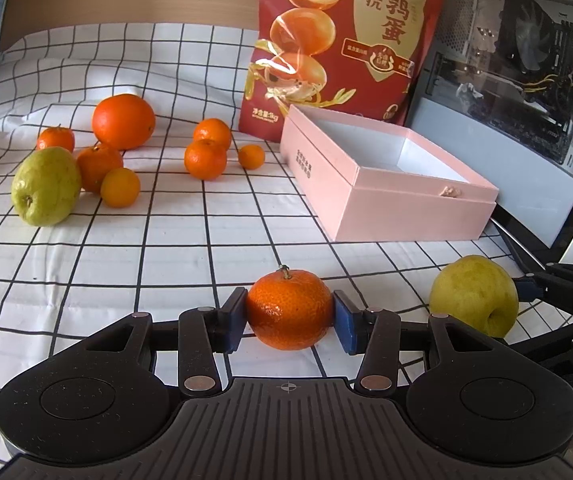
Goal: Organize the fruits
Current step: 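Carry the mandarin and the pear over the pink box with both tools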
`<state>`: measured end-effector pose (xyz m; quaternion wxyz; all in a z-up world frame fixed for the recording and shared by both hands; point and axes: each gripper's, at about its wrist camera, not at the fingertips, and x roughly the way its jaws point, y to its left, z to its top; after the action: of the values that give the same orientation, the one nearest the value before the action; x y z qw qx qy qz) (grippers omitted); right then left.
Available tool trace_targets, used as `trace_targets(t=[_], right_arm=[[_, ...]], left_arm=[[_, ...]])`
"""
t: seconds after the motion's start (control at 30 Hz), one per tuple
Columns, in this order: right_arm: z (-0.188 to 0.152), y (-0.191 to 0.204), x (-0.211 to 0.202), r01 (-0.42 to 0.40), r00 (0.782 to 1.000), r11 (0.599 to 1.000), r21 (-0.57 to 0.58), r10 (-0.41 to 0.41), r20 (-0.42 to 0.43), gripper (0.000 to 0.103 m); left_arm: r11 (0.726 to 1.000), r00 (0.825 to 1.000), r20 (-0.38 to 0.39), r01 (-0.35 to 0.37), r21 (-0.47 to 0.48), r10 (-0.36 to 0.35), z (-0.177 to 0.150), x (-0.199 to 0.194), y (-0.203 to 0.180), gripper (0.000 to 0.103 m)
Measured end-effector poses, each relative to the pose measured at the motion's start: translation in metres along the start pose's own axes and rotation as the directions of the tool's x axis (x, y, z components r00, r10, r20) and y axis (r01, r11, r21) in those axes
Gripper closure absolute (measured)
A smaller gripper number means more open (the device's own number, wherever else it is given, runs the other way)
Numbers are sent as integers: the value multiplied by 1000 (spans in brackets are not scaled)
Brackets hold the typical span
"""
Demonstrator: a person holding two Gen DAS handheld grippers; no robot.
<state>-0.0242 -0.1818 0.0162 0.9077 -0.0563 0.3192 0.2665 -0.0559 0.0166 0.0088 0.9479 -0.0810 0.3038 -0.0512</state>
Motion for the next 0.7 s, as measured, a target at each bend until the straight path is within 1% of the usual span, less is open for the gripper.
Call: trace_targets(t=[0.1,0.17,0.2,0.37,0.4,0.47,0.53,0.57,0.6,0.67,0.7], right_arm=[[-1,3,-4,-2,1000,1000,-21,3,16,28],[0,4,-6,-7,1000,999,-33,8,22,35],[0,4,-7,-18,1000,999,-34,19,23,41],[2,0,-8,-37,999,999,-20,37,13,41],[3,-1,-9,-35,999,999,-17,36,10,41],[4,-4,-11,-29,999,1000,-1,29,17,42],[11,-10,-16,-37,999,999,24,36,35,42],[17,-14,-21,-39,998,998,39,37,50,42],[25,-18,-26,-35,997,998,52,32,69,42],[48,-26,-38,-12,992,998,63,4,125,42],[61,-31,-42,-1,989,998,68,-9,149,42]], left_arm=[[1000,1000,0,-1,3,1,0,0,1,53],[1000,1000,0,0,2,0,0,0,1,53],[1000,1000,0,0,2,0,0,0,1,53],[1000,1000,1,2,-1,-2,-1,0,1,53],[1000,1000,2,9,-6,-9,-1,0,2,53],[999,999,18,48,-15,-47,2,-1,3,53],[995,995,37,89,-33,-88,17,-3,4,53],[993,993,52,109,-36,-107,29,-5,3,53],[991,988,84,131,-32,-128,45,-9,1,53],[987,974,163,161,4,-159,83,-15,-7,53],[985,968,184,173,17,-173,101,-15,-10,53]])
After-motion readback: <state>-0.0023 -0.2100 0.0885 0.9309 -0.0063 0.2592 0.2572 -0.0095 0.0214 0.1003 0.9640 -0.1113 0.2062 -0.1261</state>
